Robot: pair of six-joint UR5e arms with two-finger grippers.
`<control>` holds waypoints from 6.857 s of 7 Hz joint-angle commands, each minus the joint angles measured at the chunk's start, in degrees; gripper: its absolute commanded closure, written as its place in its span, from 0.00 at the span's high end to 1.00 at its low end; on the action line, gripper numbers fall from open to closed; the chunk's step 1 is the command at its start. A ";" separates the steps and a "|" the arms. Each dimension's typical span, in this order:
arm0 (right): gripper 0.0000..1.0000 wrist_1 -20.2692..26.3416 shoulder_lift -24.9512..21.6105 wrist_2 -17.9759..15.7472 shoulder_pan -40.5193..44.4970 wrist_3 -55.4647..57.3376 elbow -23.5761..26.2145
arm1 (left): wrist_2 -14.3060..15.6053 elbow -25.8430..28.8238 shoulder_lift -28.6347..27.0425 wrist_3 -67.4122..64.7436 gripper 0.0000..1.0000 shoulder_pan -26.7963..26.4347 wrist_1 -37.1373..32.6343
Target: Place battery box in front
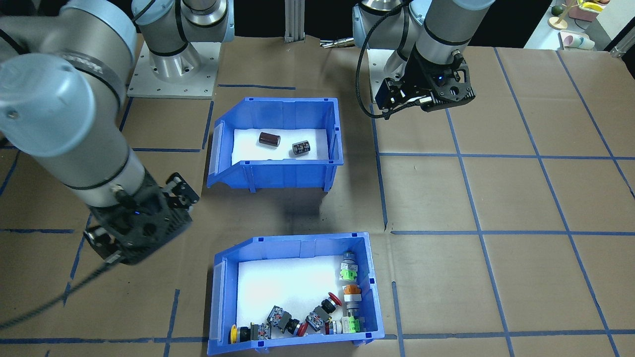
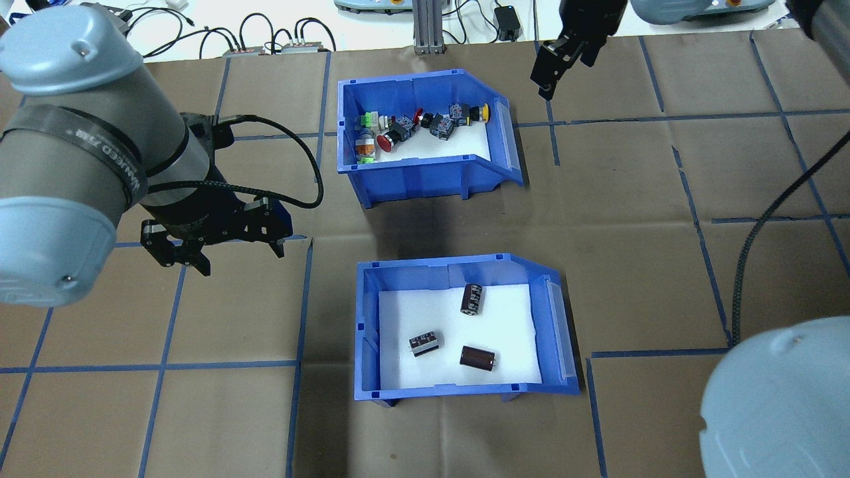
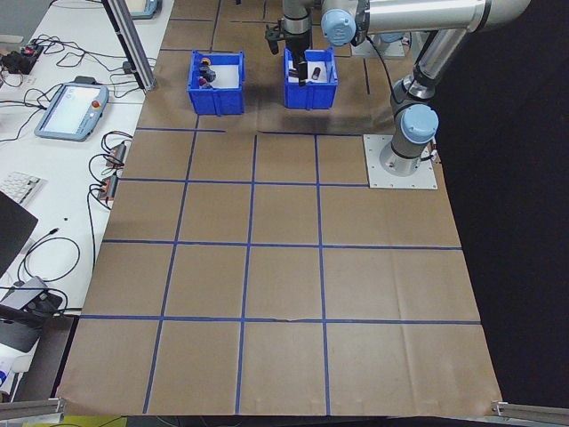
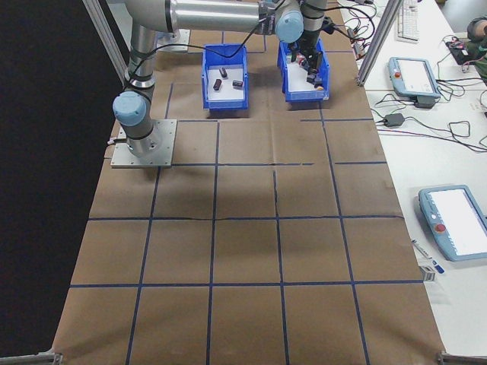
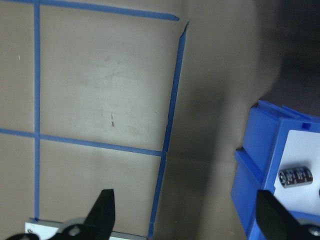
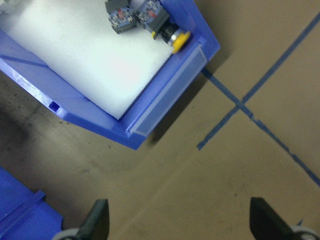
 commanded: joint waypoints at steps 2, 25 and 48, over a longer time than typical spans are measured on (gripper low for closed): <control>1.00 -0.33 9.62 -0.48 9.27 -9.99 -11.34 | -5.63 -8.84 2.16 -50.70 0.99 -8.18 3.83; 0.00 -10.43 4.12 -9.54 2.32 -37.11 0.93 | -20.95 -24.60 -6.28 -95.88 0.00 -25.36 43.66; 0.00 -14.47 -39.04 -5.32 -0.22 -38.69 59.74 | -19.08 13.81 -36.51 -75.29 1.00 -12.70 38.40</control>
